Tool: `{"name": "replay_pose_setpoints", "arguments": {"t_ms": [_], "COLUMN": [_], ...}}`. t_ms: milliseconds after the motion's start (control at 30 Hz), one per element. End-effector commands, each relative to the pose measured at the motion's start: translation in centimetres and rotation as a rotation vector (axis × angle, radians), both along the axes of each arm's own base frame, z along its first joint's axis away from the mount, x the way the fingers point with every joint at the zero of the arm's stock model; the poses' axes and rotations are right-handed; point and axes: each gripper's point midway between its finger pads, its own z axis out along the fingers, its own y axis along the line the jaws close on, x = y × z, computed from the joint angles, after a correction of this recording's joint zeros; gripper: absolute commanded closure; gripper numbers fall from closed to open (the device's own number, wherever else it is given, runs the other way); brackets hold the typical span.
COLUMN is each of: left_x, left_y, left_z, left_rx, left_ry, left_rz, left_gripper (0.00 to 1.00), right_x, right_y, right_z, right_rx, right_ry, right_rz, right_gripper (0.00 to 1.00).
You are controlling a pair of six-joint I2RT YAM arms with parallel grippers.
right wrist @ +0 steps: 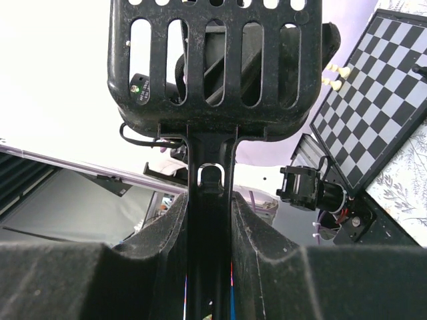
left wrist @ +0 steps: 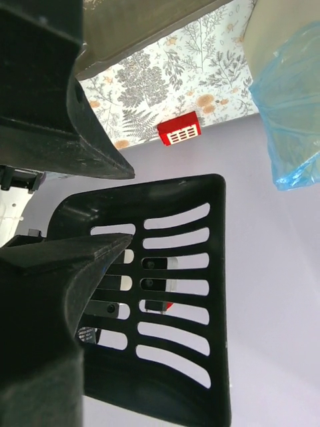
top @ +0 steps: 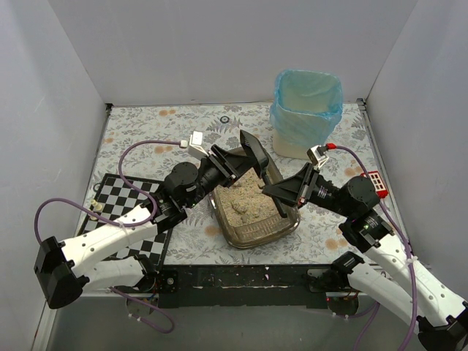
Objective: Clean the litter box
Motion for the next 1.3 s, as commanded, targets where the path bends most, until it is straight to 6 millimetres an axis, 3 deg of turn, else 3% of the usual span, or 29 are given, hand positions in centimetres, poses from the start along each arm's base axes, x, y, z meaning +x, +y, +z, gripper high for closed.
{"name": "replay_pose_setpoints", "arguments": {"t_ms": [0,267,467,600,733,800,867,933,1000,1133,1167,1267], "left_x": [0.0,0.4,0.7,0.9,1.1,1.1,1.2,1.7,2.0,2.6,2.5,2.2], "left_y": [-0.1,-0.3,-0.8,-1.0,-0.4,0.0,0.4,1.2,2.1,3.7,4.2,5.4], "left_z": [1.7,1.6,1.9,1.7,1.1,1.1,0.7,0.2,-0.5,-3.5,-4.6,-6.3], "left_rx": [-0.036,-0.039,-0.064,-0.064,-0.060,-0.070,-0.057,-0.036,-0.007,0.123,0.147,0.144], "left_ry": [-0.052,-0.059,-0.088,-0.084,-0.061,-0.058,-0.038,-0.001,0.041,0.161,0.208,0.277], "left_rz": [0.003,0.011,0.006,0.011,0.041,0.054,0.073,0.118,0.166,0.255,0.276,0.317], "left_gripper": [0.66,0.68,0.69,0.79,0.99,1.00,1.00,1.00,1.00,1.00,1.00,1.00], "right_x": [-0.5,-1.0,-0.9,-1.1,-1.0,-0.9,-0.6,0.2,1.8,4.1,4.3,4.5], "right_y": [-0.4,-0.4,-0.1,-0.1,0.0,0.1,0.1,0.1,-0.2,-1.9,-2.3,-3.3], "right_z": [2.7,3.9,2.9,3.0,2.5,2.1,1.7,1.2,-0.2,-1.7,-1.9,-2.8], "right_rx": [0.096,0.141,0.106,0.114,0.094,0.092,0.080,0.038,-0.071,-0.255,-0.276,-0.321], "right_ry": [-0.054,-0.054,-0.028,-0.037,-0.028,-0.016,-0.003,-0.038,-0.046,-0.119,-0.139,-0.162], "right_rz": [0.006,0.039,0.055,0.057,0.057,0.057,0.044,-0.005,-0.098,-0.268,-0.291,-0.336], "right_gripper": [0.99,0.99,0.99,0.99,0.99,0.97,0.87,0.71,0.58,0.34,0.14,0.09]}}
